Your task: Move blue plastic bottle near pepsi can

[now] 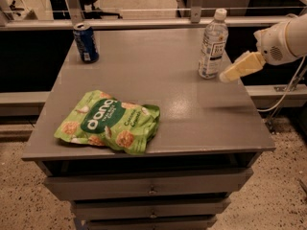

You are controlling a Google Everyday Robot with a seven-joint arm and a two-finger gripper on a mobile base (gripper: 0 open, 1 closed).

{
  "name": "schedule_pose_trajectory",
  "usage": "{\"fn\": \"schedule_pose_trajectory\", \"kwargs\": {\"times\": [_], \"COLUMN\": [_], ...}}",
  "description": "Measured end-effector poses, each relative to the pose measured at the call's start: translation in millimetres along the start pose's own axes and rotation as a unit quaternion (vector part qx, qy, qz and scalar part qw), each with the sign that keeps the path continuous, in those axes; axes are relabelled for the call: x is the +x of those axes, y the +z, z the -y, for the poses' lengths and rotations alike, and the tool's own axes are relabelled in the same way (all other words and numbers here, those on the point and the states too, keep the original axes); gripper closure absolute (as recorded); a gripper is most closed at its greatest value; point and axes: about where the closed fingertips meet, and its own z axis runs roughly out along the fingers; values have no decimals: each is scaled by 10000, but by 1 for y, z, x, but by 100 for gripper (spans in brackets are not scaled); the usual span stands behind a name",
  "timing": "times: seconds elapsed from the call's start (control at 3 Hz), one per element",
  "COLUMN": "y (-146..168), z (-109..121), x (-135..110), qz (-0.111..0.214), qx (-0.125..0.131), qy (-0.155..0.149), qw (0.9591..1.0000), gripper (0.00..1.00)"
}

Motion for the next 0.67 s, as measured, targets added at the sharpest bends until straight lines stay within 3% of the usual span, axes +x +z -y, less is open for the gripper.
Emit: {"fn": "schedule_pose_trajectory", "kwargs": {"times": [0.33, 0.67], "y": [28, 52], "z": [19, 26], "x": [-13, -24], "qz": [657, 1253], "qx": [153, 197], "qy": [490, 927], "qw": [9965, 9876], "gripper": [0, 0]}}
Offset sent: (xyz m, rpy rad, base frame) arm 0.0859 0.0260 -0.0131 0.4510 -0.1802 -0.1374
